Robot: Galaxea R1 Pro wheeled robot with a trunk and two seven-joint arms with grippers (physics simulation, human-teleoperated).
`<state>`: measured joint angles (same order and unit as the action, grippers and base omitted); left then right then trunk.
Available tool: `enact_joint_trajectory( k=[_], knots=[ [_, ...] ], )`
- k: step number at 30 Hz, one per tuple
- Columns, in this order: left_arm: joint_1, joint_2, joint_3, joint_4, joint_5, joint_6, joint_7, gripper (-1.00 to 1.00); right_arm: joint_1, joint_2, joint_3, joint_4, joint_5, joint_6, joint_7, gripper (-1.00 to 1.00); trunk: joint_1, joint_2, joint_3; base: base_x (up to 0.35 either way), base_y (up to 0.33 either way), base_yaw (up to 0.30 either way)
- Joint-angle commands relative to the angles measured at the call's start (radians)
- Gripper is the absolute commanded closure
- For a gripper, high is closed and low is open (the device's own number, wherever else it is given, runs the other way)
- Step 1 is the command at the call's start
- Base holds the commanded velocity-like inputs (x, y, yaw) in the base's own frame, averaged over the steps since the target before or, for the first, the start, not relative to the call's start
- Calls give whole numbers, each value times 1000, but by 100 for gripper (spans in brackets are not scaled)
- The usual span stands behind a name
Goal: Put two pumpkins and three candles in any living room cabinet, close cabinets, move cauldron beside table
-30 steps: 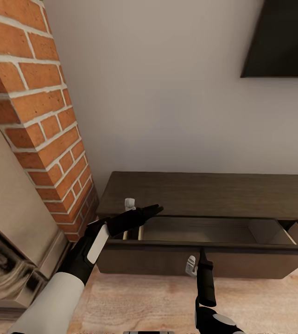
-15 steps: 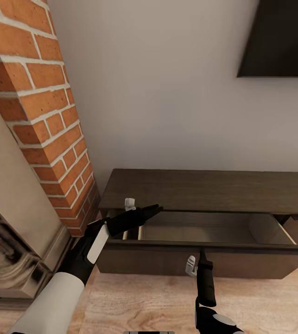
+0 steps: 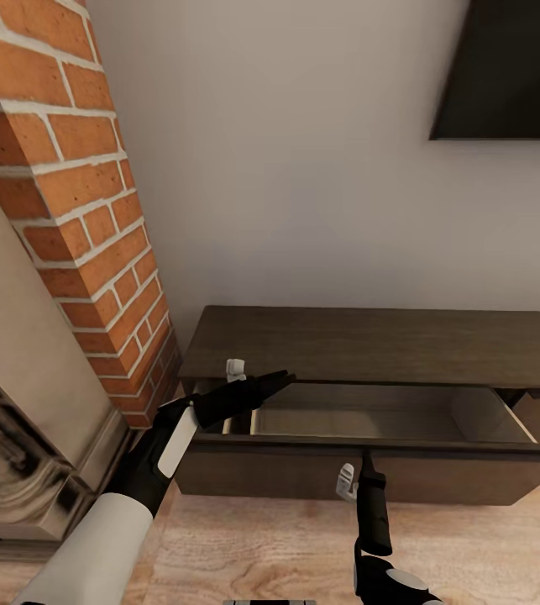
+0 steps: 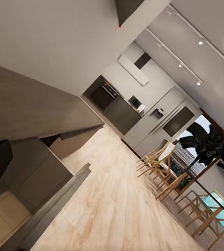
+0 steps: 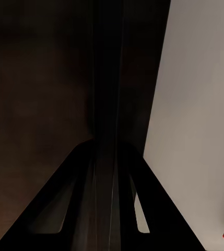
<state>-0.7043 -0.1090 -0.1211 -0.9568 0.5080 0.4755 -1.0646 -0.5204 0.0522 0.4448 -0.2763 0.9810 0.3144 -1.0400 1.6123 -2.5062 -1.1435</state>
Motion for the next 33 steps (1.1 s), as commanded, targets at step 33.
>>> enact_joint_trajectory(
  k=[33],
  knots=[
    [8,12,17,12,0,-10,-1,-100,4,-2,17,25,-1,-28,-34,100,0,0,0,0,0,0]
  ],
)
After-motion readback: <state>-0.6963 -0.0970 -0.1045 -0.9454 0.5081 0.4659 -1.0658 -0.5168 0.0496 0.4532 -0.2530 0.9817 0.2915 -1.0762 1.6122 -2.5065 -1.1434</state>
